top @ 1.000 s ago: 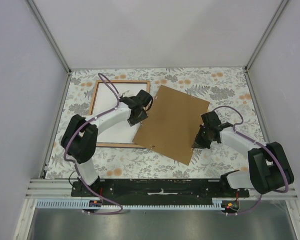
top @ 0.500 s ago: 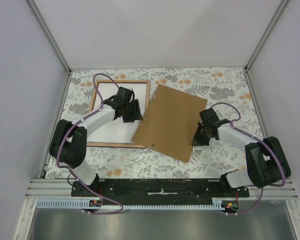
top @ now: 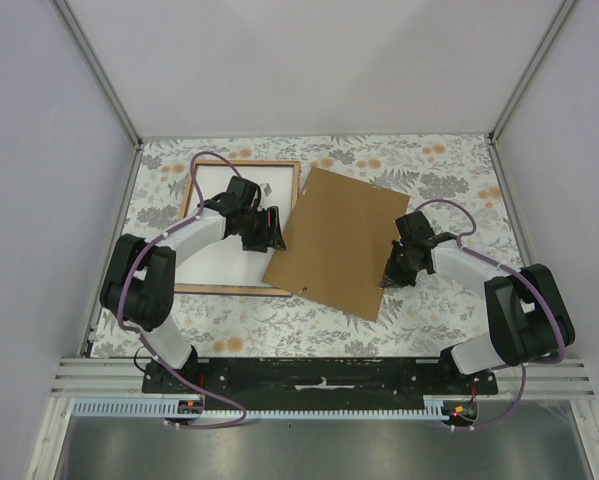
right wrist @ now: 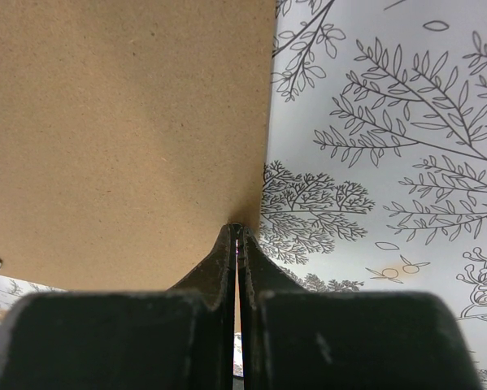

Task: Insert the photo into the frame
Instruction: Move the backboard to the center of the board, then pick up the backboard from the center of the board.

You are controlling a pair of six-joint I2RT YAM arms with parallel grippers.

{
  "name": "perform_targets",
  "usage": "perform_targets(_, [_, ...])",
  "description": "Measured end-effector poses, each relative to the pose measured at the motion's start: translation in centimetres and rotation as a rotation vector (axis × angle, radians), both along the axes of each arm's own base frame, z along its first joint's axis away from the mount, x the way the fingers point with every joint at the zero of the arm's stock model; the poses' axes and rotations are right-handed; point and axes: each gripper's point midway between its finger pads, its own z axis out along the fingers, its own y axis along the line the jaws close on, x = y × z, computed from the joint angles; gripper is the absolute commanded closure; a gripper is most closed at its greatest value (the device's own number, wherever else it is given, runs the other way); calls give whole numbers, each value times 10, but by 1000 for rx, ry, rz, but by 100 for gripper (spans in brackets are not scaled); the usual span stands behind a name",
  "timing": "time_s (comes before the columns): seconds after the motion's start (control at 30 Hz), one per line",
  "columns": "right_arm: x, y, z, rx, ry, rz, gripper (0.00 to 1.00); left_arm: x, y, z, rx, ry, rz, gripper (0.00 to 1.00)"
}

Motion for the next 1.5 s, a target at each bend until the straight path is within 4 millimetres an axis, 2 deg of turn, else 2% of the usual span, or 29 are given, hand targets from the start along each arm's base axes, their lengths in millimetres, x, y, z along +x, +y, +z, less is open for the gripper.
perform_targets(0.2, [1, 0, 0, -2, -2, 6, 100, -12, 0, -15, -2, 56, -31, 35])
perform_targets(0.43, [2, 1, 0, -2, -5, 17, 100, -24, -5, -22, -36, 105, -62, 35])
perform_targets(0.6, [3, 2, 0, 2, -7, 24, 100, -28, -10, -21, -70, 122, -82, 41])
perform_targets(0.8, [4, 1, 0, 1, -10, 31, 100, -28, -7, -18, -91, 135, -77, 57])
perform_targets(0.93, [4, 1, 1, 1, -12, 38, 100, -30, -7, -6, -121, 114, -80, 58])
perform_targets(1.23, [5, 3, 1, 15, -8, 42, 100, -30, -17, 40, -229, 22, -108, 60])
perform_targets(1.5, [5, 3, 2, 21, -9, 41, 100, -31, -19, 46, -257, 20, -108, 63])
